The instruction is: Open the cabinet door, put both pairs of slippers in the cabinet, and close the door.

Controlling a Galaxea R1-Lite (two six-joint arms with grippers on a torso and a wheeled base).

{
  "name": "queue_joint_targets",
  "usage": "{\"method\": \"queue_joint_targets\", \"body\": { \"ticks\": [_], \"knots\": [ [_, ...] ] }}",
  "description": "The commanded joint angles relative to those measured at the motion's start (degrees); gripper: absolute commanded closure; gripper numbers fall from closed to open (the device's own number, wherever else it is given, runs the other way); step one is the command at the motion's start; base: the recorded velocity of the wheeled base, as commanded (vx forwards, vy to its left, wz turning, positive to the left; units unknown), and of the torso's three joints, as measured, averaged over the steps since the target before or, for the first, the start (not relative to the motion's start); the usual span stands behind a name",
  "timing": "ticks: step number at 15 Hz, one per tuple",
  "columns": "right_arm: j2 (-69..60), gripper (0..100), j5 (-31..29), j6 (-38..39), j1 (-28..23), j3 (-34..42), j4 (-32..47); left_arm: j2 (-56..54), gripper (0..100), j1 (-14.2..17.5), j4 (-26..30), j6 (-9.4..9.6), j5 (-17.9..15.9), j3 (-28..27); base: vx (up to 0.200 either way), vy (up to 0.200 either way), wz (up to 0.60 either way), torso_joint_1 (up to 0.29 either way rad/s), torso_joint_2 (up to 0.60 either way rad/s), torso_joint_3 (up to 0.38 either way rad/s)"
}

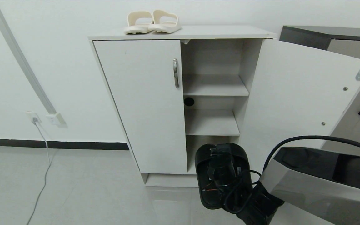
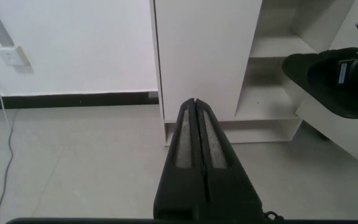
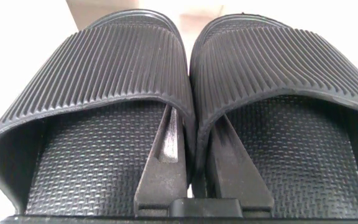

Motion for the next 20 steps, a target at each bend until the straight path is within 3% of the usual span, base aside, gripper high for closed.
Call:
{"method": "queue_joint_targets", "body": {
  "ticks": [1, 5, 8, 11, 20],
  "knots": [
    [0.15, 100, -0.04, 0.00, -0.20, -0.04, -0.03, 0.10, 100, 0.00, 0.00, 0.00, -0.02, 0.01, 0.000, 0.000, 0.00, 0.002, 0.00, -0.188],
    [3.31, 100, -0.13, -0.27, -0.38, -2.06, -3.45, 0.10, 100, 0.00, 0.00, 0.00, 0.07, 0.01, 0.000, 0.000, 0.00, 0.000, 0.00, -0.188],
    [6.57, 100, -0.04, -6.33, -0.82, -1.98, -15.23, 0.10, 100, 0.00, 0.00, -0.09, 0.07, 0.01, 0.000, 0.000, 0.00, 0.002, 0.00, -0.050],
    [9.38, 100, 0.22, -17.05, -1.87, -1.71, -31.05, 0.10, 100, 0.00, 0.00, -0.09, 0.07, 0.01, 0.000, 0.000, 0.00, 0.000, 0.00, 0.000],
    [6.92, 100, 0.04, -17.41, -4.60, 2.07, -27.62, 0.10, 100, 0.00, 0.00, -0.09, 0.07, 0.01, 0.000, 0.000, 0.00, 0.000, 0.00, 0.000]
  ]
}}
